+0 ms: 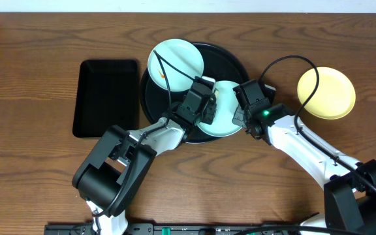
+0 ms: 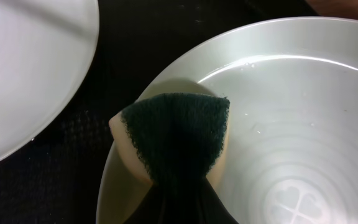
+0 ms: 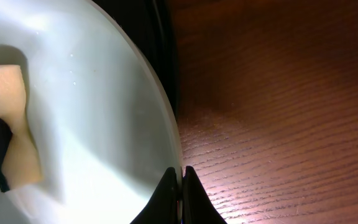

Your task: Clean dirty plates on tray and stack at the side

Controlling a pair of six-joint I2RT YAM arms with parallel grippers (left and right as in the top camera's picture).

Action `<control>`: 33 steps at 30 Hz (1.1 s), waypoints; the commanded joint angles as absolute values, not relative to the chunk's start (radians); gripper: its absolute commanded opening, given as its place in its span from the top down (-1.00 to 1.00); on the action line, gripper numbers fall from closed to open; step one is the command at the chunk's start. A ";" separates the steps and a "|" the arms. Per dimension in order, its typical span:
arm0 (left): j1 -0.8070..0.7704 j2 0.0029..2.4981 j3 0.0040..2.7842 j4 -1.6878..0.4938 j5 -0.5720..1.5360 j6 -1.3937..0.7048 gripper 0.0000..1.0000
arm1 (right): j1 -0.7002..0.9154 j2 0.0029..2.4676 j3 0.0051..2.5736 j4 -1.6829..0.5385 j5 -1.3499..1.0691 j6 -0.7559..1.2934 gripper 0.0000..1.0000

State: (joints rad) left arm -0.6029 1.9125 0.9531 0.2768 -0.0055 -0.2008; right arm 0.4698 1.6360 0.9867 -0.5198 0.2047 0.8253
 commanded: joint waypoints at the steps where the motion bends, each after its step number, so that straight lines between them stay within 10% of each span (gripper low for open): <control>1: -0.598 1.955 0.937 0.272 -0.059 -0.176 0.85 | 0.472 1.638 0.986 -0.513 0.175 0.810 0.97; 33: -0.585 1.871 0.938 0.562 -0.196 -0.071 0.84 | 0.472 1.638 0.986 -0.512 0.175 0.806 0.97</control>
State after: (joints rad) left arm -0.5941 1.9541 0.9443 0.5377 -0.1490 -0.0952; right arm 0.4698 1.6360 0.9867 -0.5117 0.1886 0.8219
